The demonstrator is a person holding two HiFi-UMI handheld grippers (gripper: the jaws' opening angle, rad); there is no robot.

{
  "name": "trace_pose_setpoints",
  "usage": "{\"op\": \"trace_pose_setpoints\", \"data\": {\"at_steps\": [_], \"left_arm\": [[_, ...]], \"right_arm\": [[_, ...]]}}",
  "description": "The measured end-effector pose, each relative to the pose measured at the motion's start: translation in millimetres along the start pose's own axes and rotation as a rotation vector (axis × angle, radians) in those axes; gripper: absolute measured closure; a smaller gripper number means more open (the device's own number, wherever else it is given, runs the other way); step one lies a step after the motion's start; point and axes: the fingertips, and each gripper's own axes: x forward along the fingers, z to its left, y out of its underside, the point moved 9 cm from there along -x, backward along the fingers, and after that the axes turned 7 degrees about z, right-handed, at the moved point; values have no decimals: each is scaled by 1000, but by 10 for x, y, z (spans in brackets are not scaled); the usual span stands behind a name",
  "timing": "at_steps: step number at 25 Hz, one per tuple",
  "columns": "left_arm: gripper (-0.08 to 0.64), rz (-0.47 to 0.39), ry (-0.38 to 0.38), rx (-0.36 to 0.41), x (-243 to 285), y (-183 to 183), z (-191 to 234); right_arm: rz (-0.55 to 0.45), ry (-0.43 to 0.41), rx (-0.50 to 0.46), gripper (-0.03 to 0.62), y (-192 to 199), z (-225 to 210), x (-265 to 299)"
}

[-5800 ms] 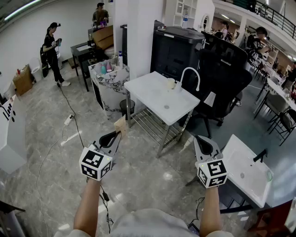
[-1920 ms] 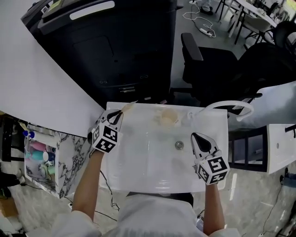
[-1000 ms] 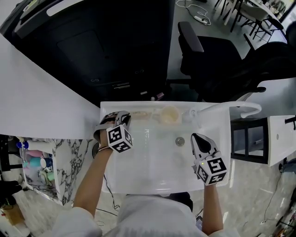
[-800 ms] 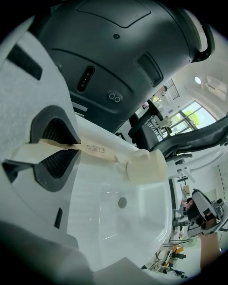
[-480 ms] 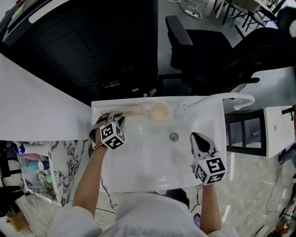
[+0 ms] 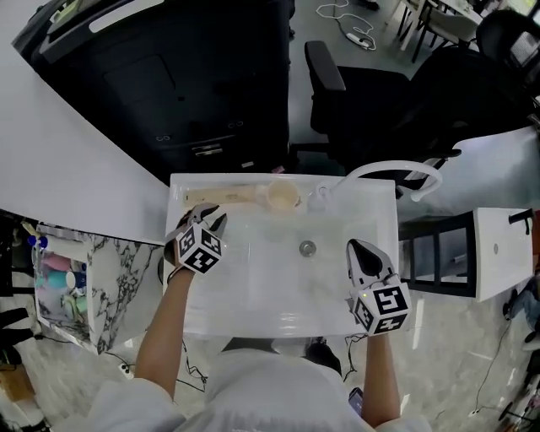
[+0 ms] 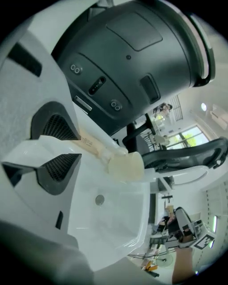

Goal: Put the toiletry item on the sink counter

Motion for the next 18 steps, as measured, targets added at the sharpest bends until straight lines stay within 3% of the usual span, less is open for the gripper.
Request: {"op": "trace_pose_setpoints", "data": {"at_steps": [5, 9, 13, 18], "left_arm": [[531, -142, -18, -303, -571, 12, -146], [549, -284, -4, -525, -1087, 30, -359], [551, -355, -70, -610, -1552, 18, -596], [551, -403, -198, -606, -2128, -113, -904]], "right_arm": [[-31, -2, -64, 595, -88, -183, -306], [-79, -13, -117, 595, -174, -308, -573], [-115, -53, -211, 595, -244, -308, -807], [-176, -96, -301, 595, -356, -279, -1123]]}}
